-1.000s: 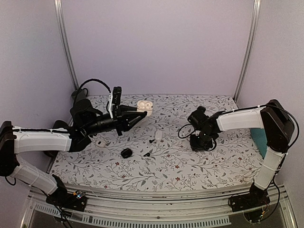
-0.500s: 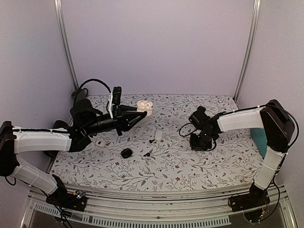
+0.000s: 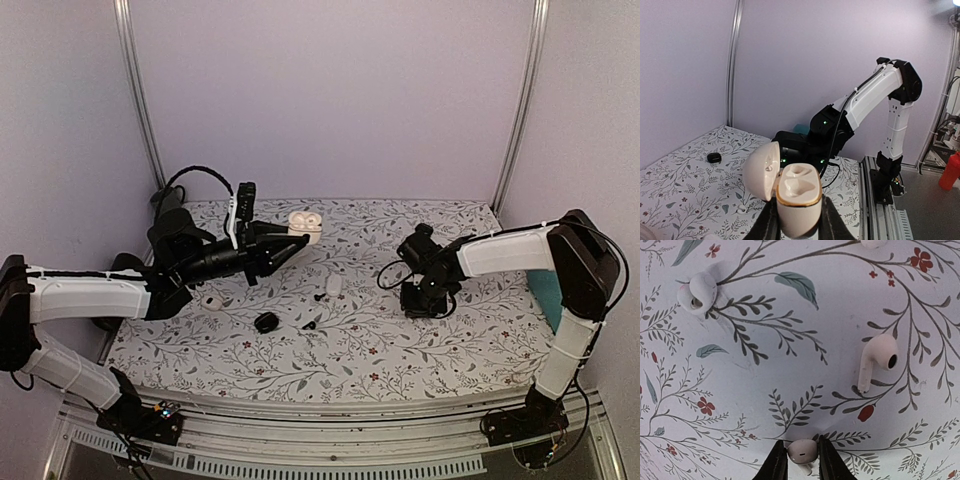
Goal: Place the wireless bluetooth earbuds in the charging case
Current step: Pick up the left earbud from the center of the board.
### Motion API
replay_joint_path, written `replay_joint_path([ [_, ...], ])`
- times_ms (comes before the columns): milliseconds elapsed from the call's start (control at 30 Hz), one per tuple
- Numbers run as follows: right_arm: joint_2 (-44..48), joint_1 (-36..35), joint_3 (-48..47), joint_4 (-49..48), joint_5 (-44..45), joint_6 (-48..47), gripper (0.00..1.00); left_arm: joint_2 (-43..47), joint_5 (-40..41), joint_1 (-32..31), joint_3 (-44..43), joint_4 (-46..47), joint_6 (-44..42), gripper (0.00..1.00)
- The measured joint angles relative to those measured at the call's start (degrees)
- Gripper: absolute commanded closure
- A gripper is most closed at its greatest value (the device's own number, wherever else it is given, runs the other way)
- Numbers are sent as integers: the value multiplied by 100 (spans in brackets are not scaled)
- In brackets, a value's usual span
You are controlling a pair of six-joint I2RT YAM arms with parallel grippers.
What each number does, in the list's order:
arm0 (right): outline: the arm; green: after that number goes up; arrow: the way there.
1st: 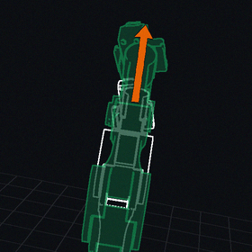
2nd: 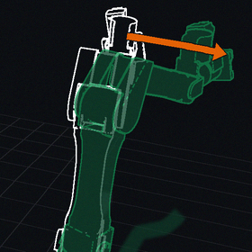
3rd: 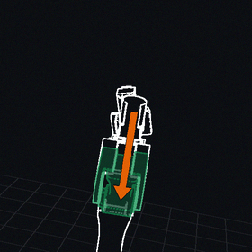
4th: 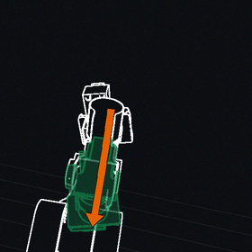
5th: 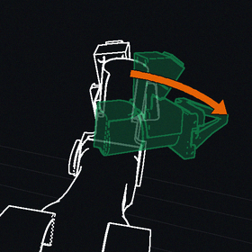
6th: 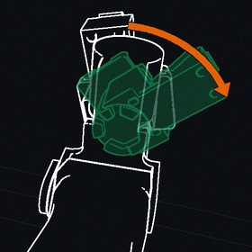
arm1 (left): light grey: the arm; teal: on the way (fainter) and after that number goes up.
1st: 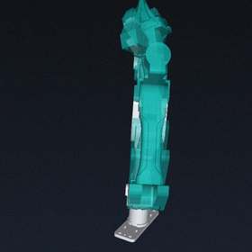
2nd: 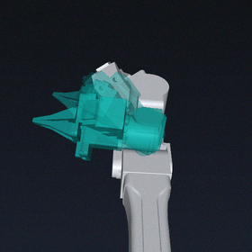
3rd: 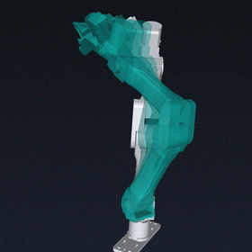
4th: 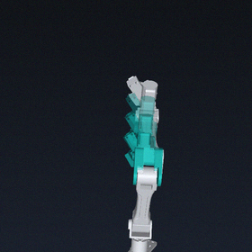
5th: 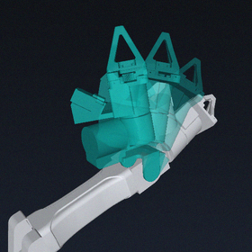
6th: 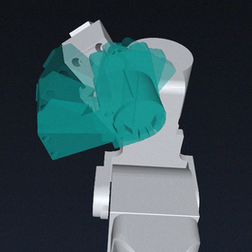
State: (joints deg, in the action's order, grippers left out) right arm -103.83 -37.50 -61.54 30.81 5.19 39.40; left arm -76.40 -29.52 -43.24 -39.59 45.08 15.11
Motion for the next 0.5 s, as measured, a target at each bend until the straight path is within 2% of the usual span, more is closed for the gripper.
replay_joint_path([
  [500,-205,-114,-273,149,129,-199,80,0,4,0,0,2,13,100],
])
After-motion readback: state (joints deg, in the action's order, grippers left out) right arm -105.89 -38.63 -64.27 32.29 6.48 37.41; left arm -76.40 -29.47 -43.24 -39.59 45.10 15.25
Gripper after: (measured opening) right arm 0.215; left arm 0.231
